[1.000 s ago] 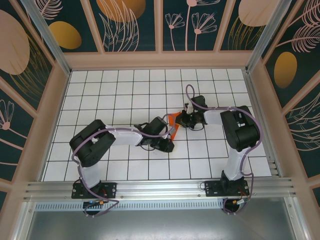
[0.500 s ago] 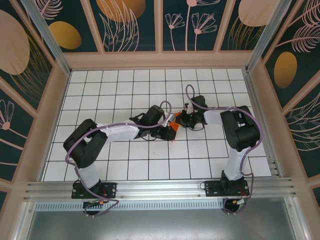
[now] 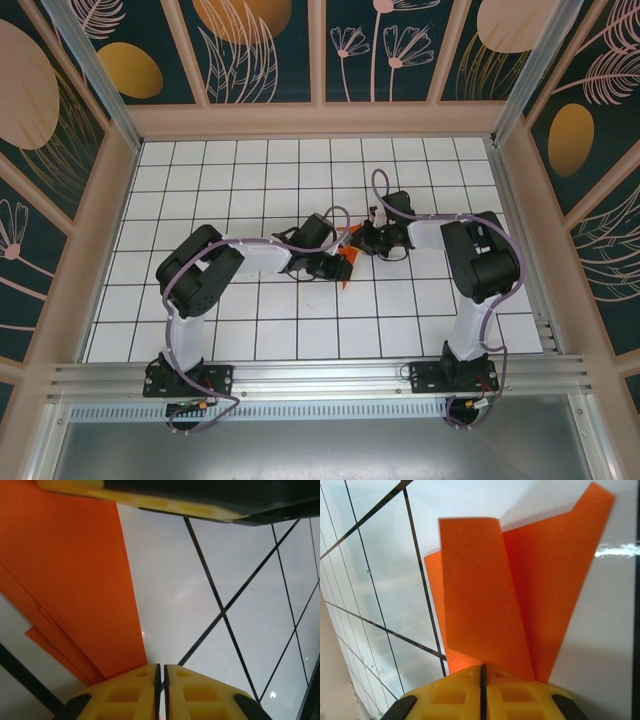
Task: Fold a paper plane with a square sheet of paper (fold left side to right side)
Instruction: Fold the wing for the fifth time at the center of the table.
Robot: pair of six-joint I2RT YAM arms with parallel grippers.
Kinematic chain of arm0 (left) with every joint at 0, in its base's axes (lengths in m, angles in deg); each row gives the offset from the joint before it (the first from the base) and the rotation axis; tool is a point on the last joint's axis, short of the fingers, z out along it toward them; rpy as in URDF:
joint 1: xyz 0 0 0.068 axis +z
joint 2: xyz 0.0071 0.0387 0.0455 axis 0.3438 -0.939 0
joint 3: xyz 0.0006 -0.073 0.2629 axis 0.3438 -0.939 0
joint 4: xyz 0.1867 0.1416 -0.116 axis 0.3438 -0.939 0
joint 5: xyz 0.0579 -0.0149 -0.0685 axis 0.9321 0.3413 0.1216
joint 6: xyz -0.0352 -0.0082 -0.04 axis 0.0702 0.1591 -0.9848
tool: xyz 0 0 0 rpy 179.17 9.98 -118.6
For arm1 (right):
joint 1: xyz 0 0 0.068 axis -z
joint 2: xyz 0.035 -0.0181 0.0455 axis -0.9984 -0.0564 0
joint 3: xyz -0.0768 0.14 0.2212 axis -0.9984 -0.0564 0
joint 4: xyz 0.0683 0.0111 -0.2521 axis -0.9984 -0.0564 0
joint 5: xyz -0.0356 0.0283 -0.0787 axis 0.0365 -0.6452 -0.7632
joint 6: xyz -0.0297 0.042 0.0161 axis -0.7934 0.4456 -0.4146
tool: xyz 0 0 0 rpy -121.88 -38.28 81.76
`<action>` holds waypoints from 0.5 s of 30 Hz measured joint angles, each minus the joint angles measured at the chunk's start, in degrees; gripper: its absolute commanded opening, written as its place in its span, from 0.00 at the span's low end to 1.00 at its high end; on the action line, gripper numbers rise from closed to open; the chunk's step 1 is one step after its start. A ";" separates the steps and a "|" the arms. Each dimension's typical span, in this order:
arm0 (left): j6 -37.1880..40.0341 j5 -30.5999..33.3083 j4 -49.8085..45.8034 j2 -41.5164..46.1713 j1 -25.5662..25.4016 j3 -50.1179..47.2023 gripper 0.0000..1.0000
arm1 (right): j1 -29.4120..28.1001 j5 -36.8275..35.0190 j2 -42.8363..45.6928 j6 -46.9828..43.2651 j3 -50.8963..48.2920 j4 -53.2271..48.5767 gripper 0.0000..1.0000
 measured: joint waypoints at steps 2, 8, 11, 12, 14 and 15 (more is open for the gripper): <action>-0.02 0.00 0.42 -0.07 -0.02 -0.13 0.14 | 0.02 -0.07 0.42 0.00 -0.31 0.24 0.12; -0.13 0.00 2.32 -0.09 0.00 -1.16 0.12 | 0.79 -0.59 3.78 -0.22 -0.76 -2.01 0.10; -0.46 0.00 3.13 -0.09 0.00 -1.60 0.11 | 0.94 -0.70 7.15 -0.68 -1.44 -2.60 0.07; -0.50 0.00 3.21 -0.09 0.00 -1.64 0.10 | 0.94 -0.68 8.04 -0.70 -1.86 -2.60 0.07; -0.50 0.04 3.21 -0.09 0.00 -1.64 0.10 | 0.70 -0.50 9.62 -0.66 -3.21 -2.58 0.07; -0.50 0.07 3.21 -0.09 0.00 -1.64 0.10 | 0.52 -0.48 9.90 -0.66 -3.82 -2.58 0.07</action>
